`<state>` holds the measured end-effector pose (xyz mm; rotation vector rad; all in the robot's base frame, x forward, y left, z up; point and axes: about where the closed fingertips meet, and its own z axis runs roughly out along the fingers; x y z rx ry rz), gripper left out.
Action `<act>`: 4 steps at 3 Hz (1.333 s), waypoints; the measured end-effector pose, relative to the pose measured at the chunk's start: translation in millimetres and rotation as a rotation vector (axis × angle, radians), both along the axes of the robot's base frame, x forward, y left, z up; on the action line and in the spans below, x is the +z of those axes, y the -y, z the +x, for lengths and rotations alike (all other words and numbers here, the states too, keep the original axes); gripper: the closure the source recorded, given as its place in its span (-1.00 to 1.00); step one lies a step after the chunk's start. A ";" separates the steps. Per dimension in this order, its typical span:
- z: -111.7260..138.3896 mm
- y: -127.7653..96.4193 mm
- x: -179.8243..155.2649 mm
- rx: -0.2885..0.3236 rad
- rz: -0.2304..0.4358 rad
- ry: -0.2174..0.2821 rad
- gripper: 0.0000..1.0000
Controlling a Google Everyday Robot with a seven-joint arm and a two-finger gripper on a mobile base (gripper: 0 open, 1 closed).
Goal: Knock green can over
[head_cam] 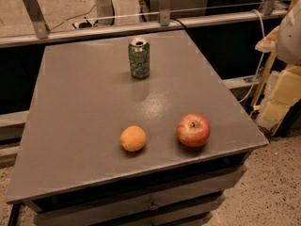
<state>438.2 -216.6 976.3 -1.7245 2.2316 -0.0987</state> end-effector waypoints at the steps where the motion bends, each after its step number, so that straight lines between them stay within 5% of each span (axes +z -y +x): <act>1: 0.0 0.0 0.0 0.000 0.000 0.000 -1.00; 2: 43.1 -11.3 4.7 0.080 0.070 0.074 -1.00; 3: 108.4 -38.5 14.1 0.201 0.209 0.219 -1.00; 4: 171.1 -69.2 22.2 0.261 0.392 0.350 -1.00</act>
Offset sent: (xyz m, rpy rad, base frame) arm 0.1432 0.0373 0.0196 0.2467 -0.2452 0.2796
